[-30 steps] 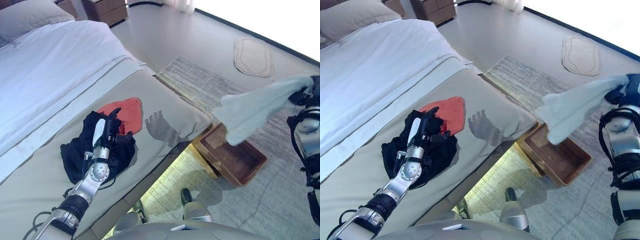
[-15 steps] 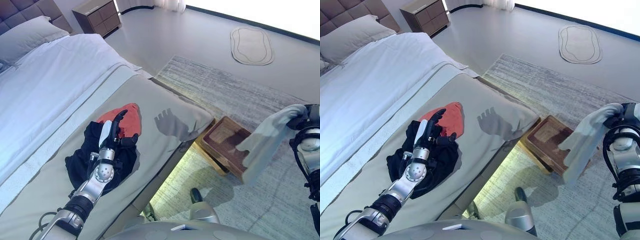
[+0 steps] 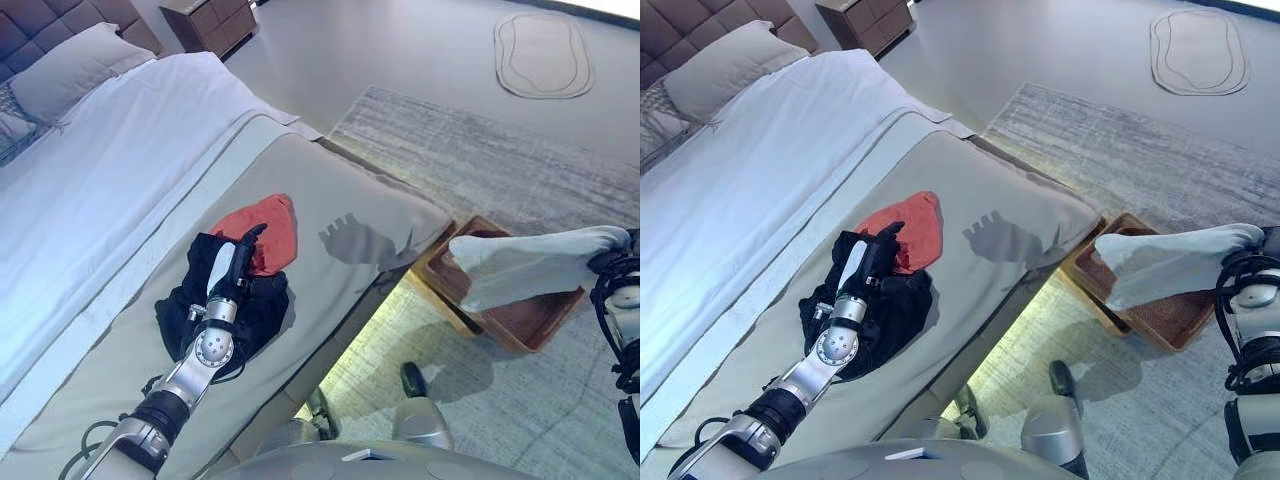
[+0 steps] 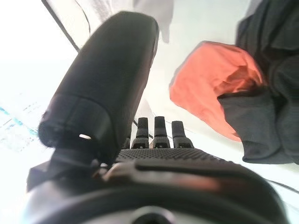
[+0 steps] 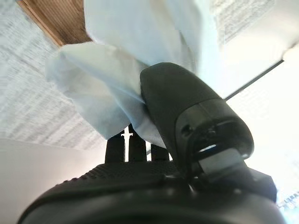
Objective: Pick up the clothes from the bed and place them into the basket
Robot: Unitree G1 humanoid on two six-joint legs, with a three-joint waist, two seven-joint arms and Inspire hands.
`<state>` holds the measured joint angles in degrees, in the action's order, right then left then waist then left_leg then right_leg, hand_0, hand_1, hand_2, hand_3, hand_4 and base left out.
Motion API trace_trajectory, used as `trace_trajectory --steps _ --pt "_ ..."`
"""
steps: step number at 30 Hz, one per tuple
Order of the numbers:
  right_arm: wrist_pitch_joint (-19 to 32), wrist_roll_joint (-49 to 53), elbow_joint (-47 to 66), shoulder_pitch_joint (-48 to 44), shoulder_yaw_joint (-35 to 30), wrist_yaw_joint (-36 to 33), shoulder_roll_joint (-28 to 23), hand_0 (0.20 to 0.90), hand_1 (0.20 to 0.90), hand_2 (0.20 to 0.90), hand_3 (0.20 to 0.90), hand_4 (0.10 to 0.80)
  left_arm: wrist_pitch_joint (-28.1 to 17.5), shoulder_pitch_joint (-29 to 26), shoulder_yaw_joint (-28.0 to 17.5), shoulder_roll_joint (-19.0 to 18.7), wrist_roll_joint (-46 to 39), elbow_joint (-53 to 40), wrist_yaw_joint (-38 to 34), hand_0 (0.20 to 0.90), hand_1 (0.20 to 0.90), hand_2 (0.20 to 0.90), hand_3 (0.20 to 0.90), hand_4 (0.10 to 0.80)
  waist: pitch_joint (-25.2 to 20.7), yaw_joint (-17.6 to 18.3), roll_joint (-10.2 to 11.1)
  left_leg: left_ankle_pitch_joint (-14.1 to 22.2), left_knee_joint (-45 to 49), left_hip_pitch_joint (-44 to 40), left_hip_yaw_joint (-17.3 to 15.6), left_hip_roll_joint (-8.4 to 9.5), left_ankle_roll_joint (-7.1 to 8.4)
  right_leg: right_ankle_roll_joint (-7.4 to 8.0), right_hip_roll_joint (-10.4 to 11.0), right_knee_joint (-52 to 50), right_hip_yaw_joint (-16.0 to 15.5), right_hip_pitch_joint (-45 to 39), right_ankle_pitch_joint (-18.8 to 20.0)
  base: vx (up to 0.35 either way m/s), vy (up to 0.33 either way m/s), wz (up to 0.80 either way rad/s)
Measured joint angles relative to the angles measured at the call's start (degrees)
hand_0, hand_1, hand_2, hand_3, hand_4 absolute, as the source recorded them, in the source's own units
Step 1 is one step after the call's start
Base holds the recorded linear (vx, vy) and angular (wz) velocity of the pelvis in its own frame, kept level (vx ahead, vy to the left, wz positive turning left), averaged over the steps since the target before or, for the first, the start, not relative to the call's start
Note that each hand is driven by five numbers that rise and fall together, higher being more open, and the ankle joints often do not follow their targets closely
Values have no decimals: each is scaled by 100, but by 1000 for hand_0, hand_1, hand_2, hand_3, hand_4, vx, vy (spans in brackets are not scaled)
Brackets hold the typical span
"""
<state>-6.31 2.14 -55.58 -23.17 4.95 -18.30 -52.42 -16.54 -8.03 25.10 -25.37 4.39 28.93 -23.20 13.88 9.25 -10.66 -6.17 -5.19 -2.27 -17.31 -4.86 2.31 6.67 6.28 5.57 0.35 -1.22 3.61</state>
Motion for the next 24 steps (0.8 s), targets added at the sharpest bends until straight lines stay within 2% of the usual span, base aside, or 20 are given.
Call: trace_trajectory --steps 1,10,24 --pt "0 -1 -1 -1 0 0 0 900 900 900 900 800 -11 -2 0 0 0 0 0 900 900 900 900 800 -2 -5 -4 -1 0 0 6 0 0 0 0 0 -12 -3 0 -3 -16 4" --pt "-121 -8 -97 -5 -1 -37 6 900 900 900 900 800 -116 -5 -1 -5 -6 0 0 900 900 900 900 800 13 -147 0 -15 1 35 97 2 12 0 3 1 -115 -21 -1 6 -2 5" --pt "-191 -49 -96 -145 -1 -6 25 900 900 900 900 800 -117 -4 -3 -21 -45 0 2 900 900 900 900 800 126 -246 166 -39 1 36 198 2 1 0 1 -7 -217 -88 0 2 -1 3"
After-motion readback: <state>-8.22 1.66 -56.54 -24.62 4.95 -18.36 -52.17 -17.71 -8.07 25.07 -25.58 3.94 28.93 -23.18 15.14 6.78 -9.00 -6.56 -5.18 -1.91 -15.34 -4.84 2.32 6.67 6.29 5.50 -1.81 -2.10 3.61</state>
